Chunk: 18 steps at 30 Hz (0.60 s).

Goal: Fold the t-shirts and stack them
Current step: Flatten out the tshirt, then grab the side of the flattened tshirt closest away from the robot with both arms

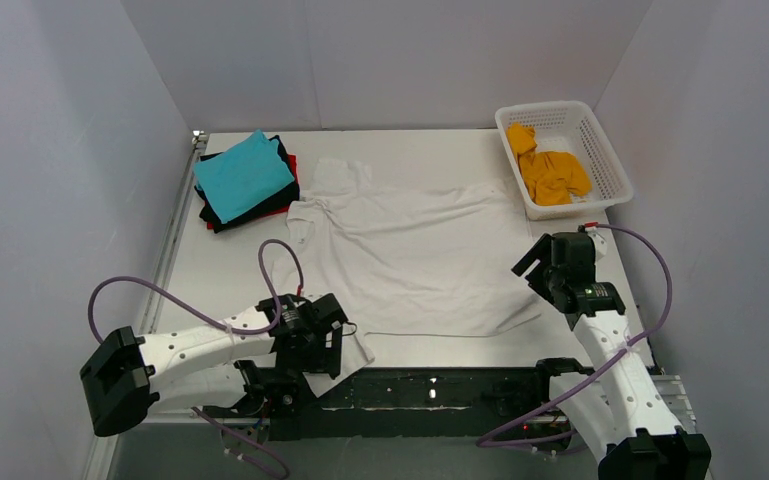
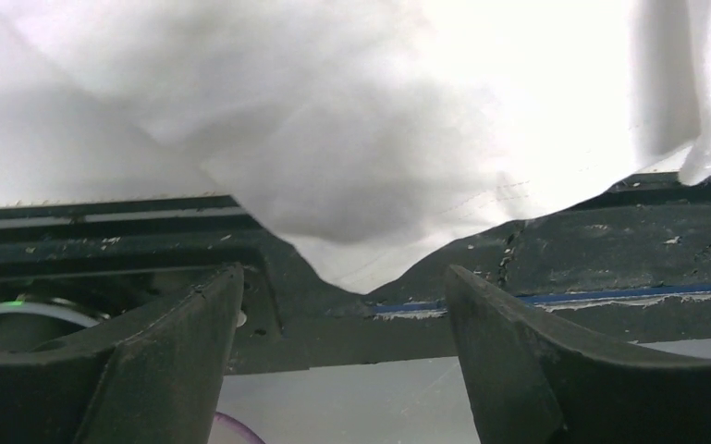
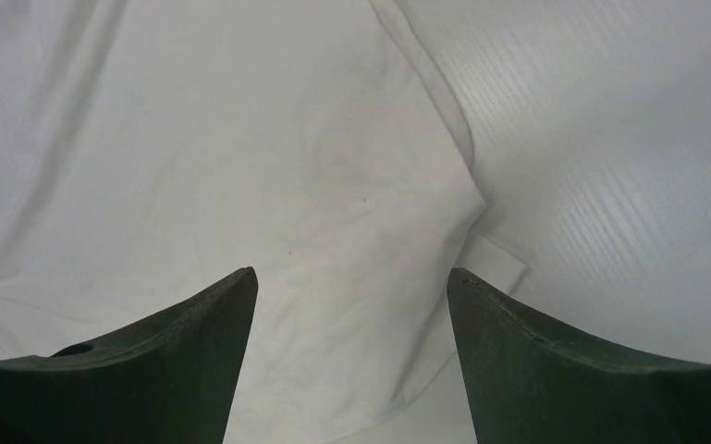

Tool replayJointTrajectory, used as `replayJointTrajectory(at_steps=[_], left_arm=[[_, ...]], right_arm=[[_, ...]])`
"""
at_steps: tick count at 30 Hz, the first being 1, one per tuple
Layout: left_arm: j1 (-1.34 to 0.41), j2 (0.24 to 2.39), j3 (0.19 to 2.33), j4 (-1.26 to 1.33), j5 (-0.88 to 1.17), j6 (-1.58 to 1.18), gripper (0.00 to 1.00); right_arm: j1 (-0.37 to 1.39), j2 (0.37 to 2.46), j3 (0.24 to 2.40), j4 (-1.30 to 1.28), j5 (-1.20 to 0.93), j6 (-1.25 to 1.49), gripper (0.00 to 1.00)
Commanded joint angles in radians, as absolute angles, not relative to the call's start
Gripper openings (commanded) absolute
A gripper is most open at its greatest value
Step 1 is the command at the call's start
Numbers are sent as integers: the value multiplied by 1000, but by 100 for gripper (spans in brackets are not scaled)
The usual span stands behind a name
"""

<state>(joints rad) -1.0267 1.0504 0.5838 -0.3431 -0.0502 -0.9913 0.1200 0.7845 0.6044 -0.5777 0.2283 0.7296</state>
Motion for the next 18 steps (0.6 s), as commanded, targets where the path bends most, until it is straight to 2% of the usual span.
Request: replayJointTrajectory(at_steps=[1,4,10,14,18], left_arm=[[-1068,1109,576,-368,-70,-1002,77],[-1084,1148,577,-381,-50,-1009,71],[-1123,1198,571,-400,-22,-988,67],[-1141,1233,539,-324,-2,-977,59],[-1143,1335,568,-283,62,-935,44]], right_arm=[[94,782,581,-543,179,791,83],[90,768,577,-548,195,808,82],[84,694,576,-583,245,855,82],[83,670,575,-618,270,873,82],[81,672,583,-683,271,889,81]])
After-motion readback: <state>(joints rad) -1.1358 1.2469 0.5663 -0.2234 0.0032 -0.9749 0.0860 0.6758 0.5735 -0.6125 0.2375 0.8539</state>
